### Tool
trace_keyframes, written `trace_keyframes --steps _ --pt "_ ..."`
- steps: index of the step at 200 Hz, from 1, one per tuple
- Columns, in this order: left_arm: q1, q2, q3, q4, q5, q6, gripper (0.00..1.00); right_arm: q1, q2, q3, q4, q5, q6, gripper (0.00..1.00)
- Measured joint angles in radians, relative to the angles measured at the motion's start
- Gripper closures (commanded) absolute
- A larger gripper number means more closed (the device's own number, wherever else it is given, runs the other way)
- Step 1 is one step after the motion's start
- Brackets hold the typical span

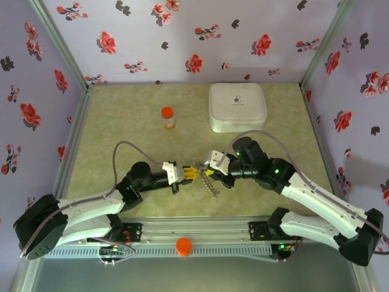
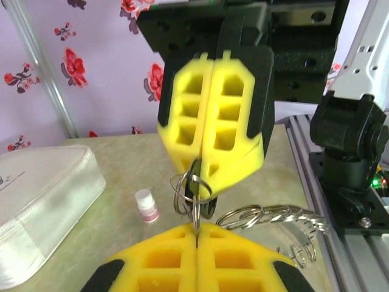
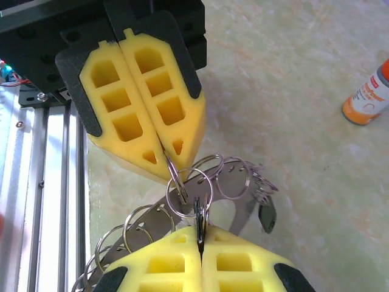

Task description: Put the keys on the keyring

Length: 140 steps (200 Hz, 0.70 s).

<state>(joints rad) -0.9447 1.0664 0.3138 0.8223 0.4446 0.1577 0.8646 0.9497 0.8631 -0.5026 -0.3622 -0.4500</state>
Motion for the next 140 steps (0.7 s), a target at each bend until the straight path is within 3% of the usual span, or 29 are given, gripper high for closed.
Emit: trace_keyframes --steps 56,88,115,140 --pt "0.000 0.000 0.022 -0.089 -0.047 0.037 1.00 0.002 0.002 0.000 0.000 0.031 -0.003 1.00" --pt "-0.001 0.000 0.028 -0.096 -0.089 0.057 0.54 0.002 0.004 0.000 0.000 0.053 -0.003 1.00" --pt "-0.001 -0.004 0.019 -0.045 -0.165 0.063 0.48 0.002 0.008 0.000 0.001 0.070 -0.004 1.00" --pt "-0.001 -0.050 -0.069 0.088 -0.350 0.063 0.44 0.002 0.030 0.008 0.004 0.089 -0.010 1.00"
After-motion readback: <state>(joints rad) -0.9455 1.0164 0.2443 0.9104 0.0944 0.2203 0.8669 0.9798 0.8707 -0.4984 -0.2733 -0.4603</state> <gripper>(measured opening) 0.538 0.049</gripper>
